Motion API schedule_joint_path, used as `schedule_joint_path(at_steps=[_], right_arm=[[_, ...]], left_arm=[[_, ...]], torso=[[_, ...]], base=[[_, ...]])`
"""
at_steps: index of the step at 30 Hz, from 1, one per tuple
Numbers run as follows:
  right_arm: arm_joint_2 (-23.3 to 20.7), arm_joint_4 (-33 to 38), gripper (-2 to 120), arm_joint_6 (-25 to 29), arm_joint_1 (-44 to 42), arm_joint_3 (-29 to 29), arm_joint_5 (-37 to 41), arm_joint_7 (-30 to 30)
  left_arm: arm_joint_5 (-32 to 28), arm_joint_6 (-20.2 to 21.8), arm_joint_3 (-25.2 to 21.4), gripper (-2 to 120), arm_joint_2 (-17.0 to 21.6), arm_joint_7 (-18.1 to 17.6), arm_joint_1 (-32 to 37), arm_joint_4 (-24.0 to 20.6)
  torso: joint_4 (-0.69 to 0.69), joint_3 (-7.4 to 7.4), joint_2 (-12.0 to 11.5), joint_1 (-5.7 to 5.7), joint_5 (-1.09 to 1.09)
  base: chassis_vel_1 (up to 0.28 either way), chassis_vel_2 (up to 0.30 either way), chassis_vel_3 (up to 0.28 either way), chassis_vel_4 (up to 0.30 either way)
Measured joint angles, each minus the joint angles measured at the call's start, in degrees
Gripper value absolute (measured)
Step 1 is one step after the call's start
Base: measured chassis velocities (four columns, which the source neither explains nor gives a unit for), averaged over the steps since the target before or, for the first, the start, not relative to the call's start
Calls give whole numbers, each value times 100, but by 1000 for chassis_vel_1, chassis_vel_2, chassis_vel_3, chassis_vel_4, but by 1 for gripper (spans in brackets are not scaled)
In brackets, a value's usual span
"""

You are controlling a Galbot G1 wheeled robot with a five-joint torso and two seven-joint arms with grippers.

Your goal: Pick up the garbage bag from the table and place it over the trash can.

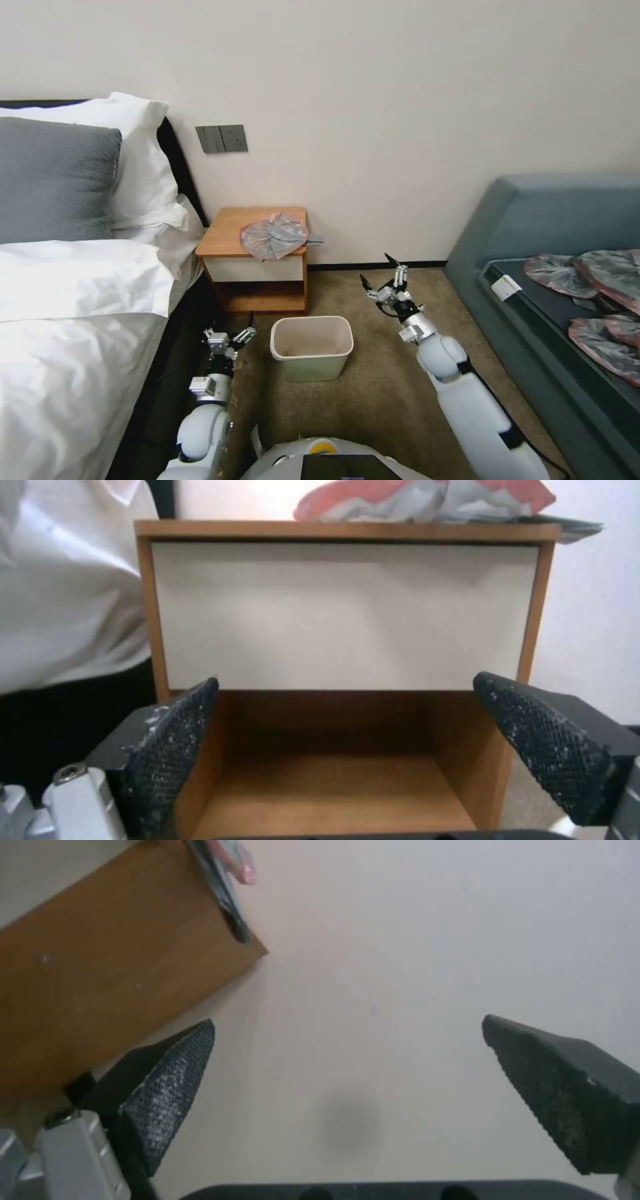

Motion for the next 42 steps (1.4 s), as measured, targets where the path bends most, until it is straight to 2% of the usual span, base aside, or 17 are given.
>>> schedule_joint_path(at_steps=[4, 12, 18, 28, 42], right_arm=[[-12, -454, 100, 263, 438, -112, -524, -63], [-1, -1119, 100, 254, 1080, -595, -677, -104], [198, -1894, 100, 384, 1890, -889, -1052, -34], [317, -2717, 100, 404, 2829, -1568, -1043, 99], [487, -3267, 100, 435, 3390, -2226, -1040, 220]], left_arm=[[22, 41, 68, 98, -38, -16, -46, 30], [26, 61, 68, 98, -46, -31, -69, 144], [52, 30, 40, 98, -18, -37, -62, 199], [188, 20, 105, 98, -142, -66, -26, 219], [241, -108, 87, 98, -180, -81, 27, 320]], torso=[[0, 0, 0, 0, 0], [-2, -1, 0, 0, -2], [0, 0, 0, 0, 0], [0, 0, 0, 0, 0], [-1, -1, 0, 0, -2]], base=[[0, 0, 0, 0], [0, 0, 0, 0], [0, 0, 0, 0], [0, 0, 0, 0], [0, 0, 0, 0]])
